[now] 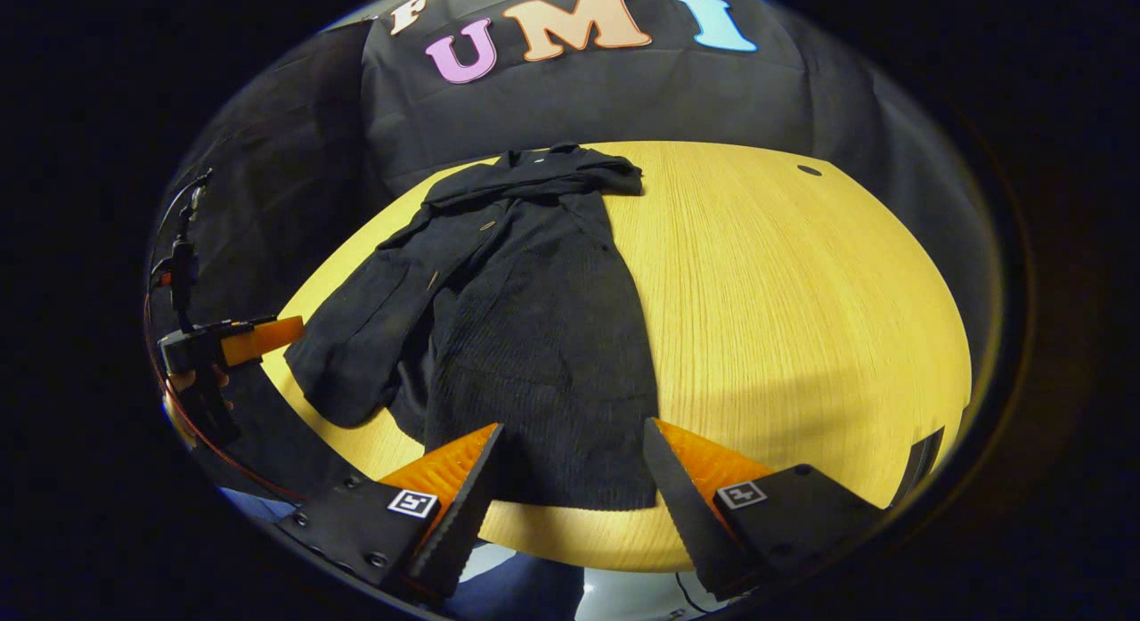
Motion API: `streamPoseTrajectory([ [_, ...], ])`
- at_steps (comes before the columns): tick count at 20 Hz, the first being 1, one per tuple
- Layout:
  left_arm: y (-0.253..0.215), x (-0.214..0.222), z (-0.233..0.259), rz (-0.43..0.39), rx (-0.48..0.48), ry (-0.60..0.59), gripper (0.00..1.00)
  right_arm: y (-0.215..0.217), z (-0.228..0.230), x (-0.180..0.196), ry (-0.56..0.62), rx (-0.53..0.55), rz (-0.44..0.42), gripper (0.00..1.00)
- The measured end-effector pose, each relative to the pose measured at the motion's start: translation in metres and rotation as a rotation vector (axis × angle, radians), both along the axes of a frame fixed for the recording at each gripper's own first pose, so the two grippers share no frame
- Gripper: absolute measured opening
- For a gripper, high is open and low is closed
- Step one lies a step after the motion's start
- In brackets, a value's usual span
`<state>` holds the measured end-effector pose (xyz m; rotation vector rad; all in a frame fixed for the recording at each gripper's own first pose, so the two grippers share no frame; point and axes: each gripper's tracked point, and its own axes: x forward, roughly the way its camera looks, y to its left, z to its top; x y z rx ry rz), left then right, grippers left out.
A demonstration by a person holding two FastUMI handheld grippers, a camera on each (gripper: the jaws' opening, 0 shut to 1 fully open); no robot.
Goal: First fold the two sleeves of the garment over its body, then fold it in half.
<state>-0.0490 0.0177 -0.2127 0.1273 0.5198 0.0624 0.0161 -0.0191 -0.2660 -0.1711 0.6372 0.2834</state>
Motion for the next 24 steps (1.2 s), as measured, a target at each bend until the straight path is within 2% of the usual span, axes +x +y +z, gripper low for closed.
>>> streamPoseTrajectory([
  [3,0.014,-0.003,-0.019,0.025,0.029,0.057,0.96,0.005,0.0,-0.001,-0.009,-0.033,0.01,0.98],
  [7,0.018,-0.004,-0.03,0.035,0.005,0.09,0.96,0.006,-0.003,-0.001,-0.028,-0.079,0.018,0.98],
  [11,0.017,-0.002,-0.033,0.018,-0.012,0.078,0.96,0.004,-0.004,-0.001,-0.043,-0.09,0.007,0.98],
  [14,0.018,-0.002,-0.035,0.018,-0.052,0.066,0.9,0.005,-0.005,-0.001,-0.052,-0.091,0.005,0.98],
  [15,0.015,-0.002,-0.035,0.023,-0.079,0.057,0.91,0.005,-0.006,-0.001,-0.055,-0.095,0.005,0.92],
  [16,0.014,-0.002,-0.036,0.027,-0.085,0.054,0.9,0.006,-0.006,-0.001,-0.052,-0.092,0.007,0.98],
  [18,0.008,-0.003,-0.039,-0.002,-0.077,0.052,0.86,0.006,-0.008,-0.002,-0.063,-0.101,0.005,0.9],
  [19,0.004,-0.003,-0.037,-0.025,-0.075,0.049,0.82,0.01,-0.009,-0.002,-0.062,-0.094,0.016,0.82],
  [20,0.001,-0.003,-0.038,-0.044,-0.075,0.056,0.7,0.011,-0.01,-0.004,-0.066,-0.089,0.015,0.78],
  [21,-0.002,-0.004,-0.038,-0.055,-0.075,0.055,0.59,0.015,-0.011,-0.005,-0.066,-0.085,0.022,0.63],
  [22,-0.003,-0.003,-0.039,-0.059,-0.077,0.056,0.49,0.018,-0.013,-0.006,-0.066,-0.083,0.027,0.58],
  [23,-0.005,-0.003,-0.039,-0.063,-0.079,0.054,0.41,0.023,-0.014,-0.006,-0.062,-0.079,0.036,0.43],
  [24,-0.008,-0.003,-0.039,-0.068,-0.08,0.055,0.32,0.026,-0.015,-0.008,-0.061,-0.078,0.038,0.39],
])
